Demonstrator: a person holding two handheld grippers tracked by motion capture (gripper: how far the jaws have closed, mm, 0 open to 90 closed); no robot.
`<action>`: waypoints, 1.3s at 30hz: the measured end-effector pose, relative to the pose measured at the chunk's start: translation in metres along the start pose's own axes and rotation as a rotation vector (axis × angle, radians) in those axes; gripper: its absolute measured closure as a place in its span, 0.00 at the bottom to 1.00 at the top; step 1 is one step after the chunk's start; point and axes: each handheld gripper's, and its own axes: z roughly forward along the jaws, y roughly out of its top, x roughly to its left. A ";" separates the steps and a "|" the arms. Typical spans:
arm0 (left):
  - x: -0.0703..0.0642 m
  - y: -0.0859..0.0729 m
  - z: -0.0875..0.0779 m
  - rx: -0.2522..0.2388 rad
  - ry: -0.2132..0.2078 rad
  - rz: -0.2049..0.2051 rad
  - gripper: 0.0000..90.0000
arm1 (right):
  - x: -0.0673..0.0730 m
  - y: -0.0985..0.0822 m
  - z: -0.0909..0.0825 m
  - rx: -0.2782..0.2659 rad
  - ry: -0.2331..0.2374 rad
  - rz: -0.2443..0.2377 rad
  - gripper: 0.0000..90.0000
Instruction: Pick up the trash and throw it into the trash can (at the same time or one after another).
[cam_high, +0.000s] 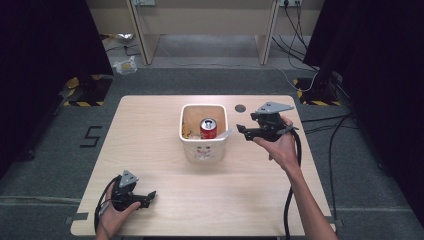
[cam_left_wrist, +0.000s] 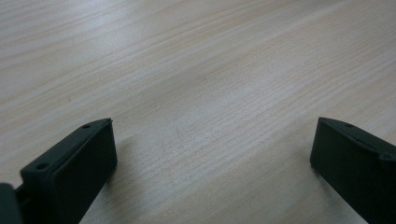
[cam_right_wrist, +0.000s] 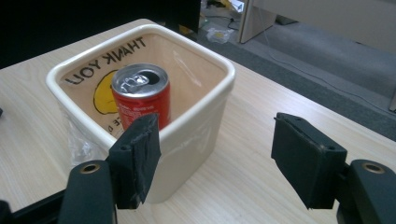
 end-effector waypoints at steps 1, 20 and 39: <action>0.000 0.000 0.000 0.000 0.000 0.000 0.00 | -0.001 -0.002 -0.001 -0.003 -0.004 0.006 0.35; 0.000 0.000 0.000 0.000 0.000 -0.001 0.00 | -0.016 -0.054 -0.016 -0.010 -0.052 0.076 0.32; 0.000 0.000 0.000 0.000 0.000 -0.001 0.00 | -0.016 -0.086 -0.030 -0.013 -0.118 0.081 0.29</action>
